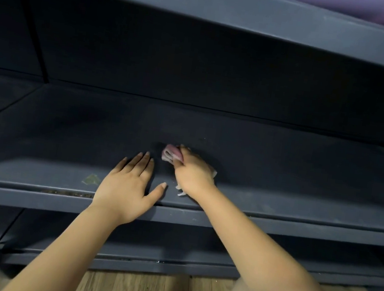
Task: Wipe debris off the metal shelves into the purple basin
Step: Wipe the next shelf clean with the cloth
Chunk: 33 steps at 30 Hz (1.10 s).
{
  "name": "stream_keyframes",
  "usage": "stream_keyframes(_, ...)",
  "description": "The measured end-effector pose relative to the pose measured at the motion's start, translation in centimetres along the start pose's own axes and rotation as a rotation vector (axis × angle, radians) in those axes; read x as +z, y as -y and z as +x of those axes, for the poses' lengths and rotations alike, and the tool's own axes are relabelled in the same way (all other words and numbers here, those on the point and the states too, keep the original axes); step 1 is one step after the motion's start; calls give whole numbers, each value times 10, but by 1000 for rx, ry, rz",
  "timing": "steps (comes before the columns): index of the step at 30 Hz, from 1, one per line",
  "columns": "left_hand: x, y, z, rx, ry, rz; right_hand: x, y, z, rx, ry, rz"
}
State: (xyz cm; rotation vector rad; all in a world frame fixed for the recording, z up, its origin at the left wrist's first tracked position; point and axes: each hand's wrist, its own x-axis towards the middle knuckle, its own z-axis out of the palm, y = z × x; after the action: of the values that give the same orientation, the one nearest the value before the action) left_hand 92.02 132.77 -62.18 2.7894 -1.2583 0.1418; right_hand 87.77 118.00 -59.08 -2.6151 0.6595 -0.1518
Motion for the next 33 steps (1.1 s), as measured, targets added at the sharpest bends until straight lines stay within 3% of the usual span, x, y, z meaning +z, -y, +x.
stream_keyframes(7,1,0,-1,-2,-15,-9,-44,-83,9,197,-230,74)
stream_keyframes(10,0,0,0,3,-16,-24,-57,-117,18,308,-180,-43)
stream_keyframes(17,-1,-1,1,1,4,3,-40,-69,28,93,-113,7)
stream_keyframes(22,-1,-2,2,10,-1,22,-3,-9,18,-130,51,15)
stream_keyframes(28,-10,17,-6,40,-4,-57,-10,-20,18,-83,82,290)
stream_keyframes(31,-8,43,-12,-32,-57,-61,-25,-55,25,12,-64,334)
stream_keyframes(33,-2,49,-14,-22,-78,0,-37,-89,37,93,-172,209)
